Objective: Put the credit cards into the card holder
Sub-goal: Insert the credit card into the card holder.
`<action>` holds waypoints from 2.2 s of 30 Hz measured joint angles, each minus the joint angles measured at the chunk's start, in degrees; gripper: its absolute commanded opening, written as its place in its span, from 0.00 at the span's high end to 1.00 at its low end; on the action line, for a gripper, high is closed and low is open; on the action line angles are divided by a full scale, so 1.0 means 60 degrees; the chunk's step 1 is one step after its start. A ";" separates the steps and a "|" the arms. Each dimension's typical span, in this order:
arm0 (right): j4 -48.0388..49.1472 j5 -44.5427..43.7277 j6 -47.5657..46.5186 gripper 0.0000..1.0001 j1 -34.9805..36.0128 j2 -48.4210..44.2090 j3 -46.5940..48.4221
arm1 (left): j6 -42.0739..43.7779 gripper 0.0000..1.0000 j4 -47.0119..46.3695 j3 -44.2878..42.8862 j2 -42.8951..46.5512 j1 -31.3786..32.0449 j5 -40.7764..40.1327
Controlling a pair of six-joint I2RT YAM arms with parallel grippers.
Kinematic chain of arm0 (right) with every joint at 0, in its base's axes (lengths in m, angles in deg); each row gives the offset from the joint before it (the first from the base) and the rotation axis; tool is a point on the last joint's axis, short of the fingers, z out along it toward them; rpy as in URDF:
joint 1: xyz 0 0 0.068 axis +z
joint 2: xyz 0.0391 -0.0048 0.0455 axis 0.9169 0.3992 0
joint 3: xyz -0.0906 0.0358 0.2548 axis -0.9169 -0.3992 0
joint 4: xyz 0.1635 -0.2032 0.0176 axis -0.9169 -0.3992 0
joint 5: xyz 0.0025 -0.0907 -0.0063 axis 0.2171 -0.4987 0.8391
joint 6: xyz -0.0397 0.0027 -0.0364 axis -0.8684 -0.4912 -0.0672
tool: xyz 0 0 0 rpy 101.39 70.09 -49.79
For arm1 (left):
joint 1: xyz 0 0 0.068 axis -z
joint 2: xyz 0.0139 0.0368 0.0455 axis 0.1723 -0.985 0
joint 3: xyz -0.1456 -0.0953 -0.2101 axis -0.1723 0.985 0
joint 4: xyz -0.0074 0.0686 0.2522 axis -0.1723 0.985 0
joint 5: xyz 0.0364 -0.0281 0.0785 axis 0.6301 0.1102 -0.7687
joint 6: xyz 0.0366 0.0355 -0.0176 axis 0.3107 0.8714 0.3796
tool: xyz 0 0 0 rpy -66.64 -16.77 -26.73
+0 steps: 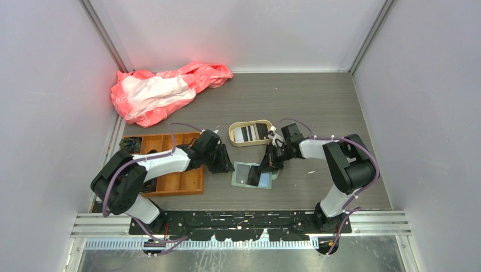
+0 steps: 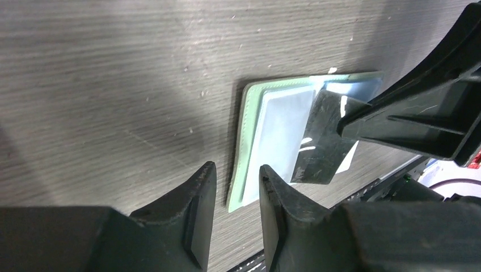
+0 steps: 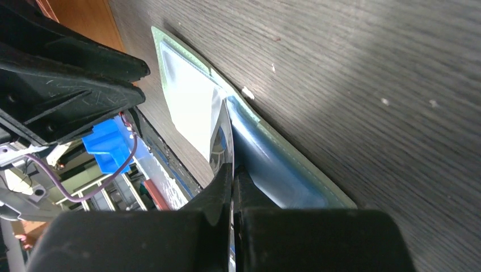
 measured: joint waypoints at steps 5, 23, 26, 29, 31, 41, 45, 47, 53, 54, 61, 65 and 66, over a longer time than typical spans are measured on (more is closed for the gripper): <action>0.0157 0.0178 0.0113 0.97 -0.0022 0.0171 0.0007 | -0.0222 0.65 0.0000 0.0390 0.0095 0.0189 0.0007; 0.0295 0.0328 0.0208 0.94 -0.0022 0.0357 0.0066 | -0.0397 0.73 -0.0175 -0.0331 -0.0936 0.0419 0.0736; 0.0295 0.0331 0.0222 0.91 -0.0022 0.0379 0.0095 | -0.0401 0.73 -0.0233 -0.0368 -0.1020 0.0419 0.0841; 0.0295 0.0299 0.0222 0.88 -0.0015 0.0379 0.0098 | -0.0404 0.73 -0.0270 -0.0459 -0.1147 0.0423 0.0969; 0.0299 0.0237 0.0215 0.86 -0.0007 0.0379 0.0098 | -0.0408 0.73 -0.0335 -0.0517 -0.1249 0.0441 0.1078; 0.0280 0.0066 0.0208 0.79 0.0058 0.0397 0.0149 | -0.0448 0.72 -0.0557 -0.0729 -0.1563 0.0503 0.1377; 0.0124 -0.0018 0.0124 0.72 0.0080 0.0397 0.0233 | -0.0470 0.68 -0.0612 -0.0772 -0.1617 0.0528 0.1413; -0.0011 -0.0055 0.0044 0.69 0.0106 0.0375 0.0310 | -0.0499 0.67 -0.0605 -0.0780 -0.1585 0.0561 0.1344; -0.0142 -0.0237 -0.0215 0.67 0.0229 0.0157 0.0335 | -0.0339 0.68 -0.0007 -0.0783 -0.0951 0.0739 0.0386; -0.0157 -0.0248 -0.0233 0.67 0.0233 0.0157 0.0346 | -0.0321 0.69 0.0076 -0.0783 -0.0783 0.0761 0.0288; -0.0251 -0.0270 -0.0295 0.67 0.0244 0.0157 0.0390 | -0.0299 0.82 -0.0160 -0.1260 -0.0255 0.1504 -0.0240; -0.0313 -0.0299 -0.0313 0.67 0.0244 0.0157 0.0423 | 0.0127 0.87 -0.0678 -0.1668 -0.0674 0.2441 -0.0484; -0.0321 -0.0299 -0.0324 0.67 0.0244 0.0157 0.0423 | 0.0240 0.88 -0.0769 -0.1770 -0.0820 0.2630 -0.0546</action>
